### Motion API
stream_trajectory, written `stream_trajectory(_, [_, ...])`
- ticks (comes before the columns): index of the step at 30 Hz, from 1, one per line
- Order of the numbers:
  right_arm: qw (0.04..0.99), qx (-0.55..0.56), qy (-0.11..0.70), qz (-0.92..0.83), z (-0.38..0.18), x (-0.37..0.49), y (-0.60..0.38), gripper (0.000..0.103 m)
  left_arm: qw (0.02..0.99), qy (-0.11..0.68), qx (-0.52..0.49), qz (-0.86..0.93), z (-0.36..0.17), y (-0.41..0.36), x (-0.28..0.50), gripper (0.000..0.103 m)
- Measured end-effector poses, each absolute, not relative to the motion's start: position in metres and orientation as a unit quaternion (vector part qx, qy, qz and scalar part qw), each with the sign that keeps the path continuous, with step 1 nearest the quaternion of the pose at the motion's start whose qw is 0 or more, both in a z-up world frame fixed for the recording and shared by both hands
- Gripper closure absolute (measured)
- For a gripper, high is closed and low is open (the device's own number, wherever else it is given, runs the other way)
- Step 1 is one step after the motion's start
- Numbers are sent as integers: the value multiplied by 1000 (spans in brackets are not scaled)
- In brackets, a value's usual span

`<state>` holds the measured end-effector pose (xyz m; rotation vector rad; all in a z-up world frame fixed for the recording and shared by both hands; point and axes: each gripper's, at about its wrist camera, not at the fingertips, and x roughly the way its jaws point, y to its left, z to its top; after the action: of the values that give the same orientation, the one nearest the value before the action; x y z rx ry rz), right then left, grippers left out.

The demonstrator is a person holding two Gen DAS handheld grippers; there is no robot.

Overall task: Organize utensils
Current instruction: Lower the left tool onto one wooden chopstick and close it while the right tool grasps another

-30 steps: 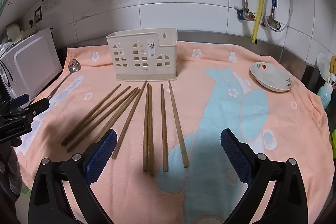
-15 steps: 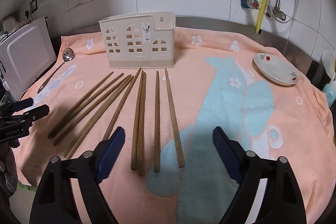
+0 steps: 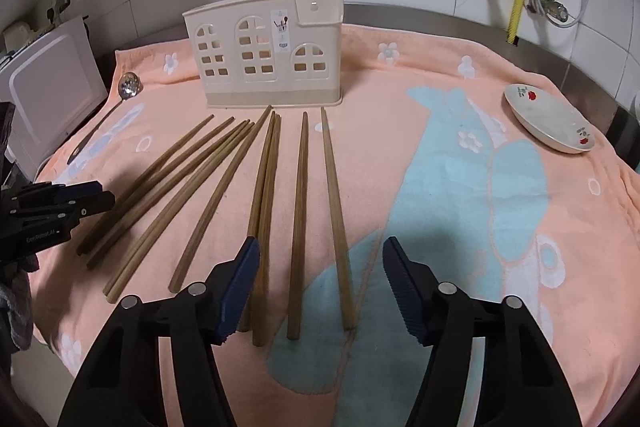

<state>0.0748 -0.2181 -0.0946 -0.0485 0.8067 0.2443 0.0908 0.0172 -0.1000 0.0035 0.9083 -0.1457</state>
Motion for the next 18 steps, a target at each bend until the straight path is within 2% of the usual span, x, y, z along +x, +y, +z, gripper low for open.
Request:
stream_trajectory(5, [909, -20, 398, 122, -99, 79, -221, 53, 891, 449, 5, -72, -104, 18, 99, 85])
stream_trajectory(18, [903, -29, 409, 125, -109, 87, -221, 57, 883, 462, 27, -73, -109, 19, 110, 85])
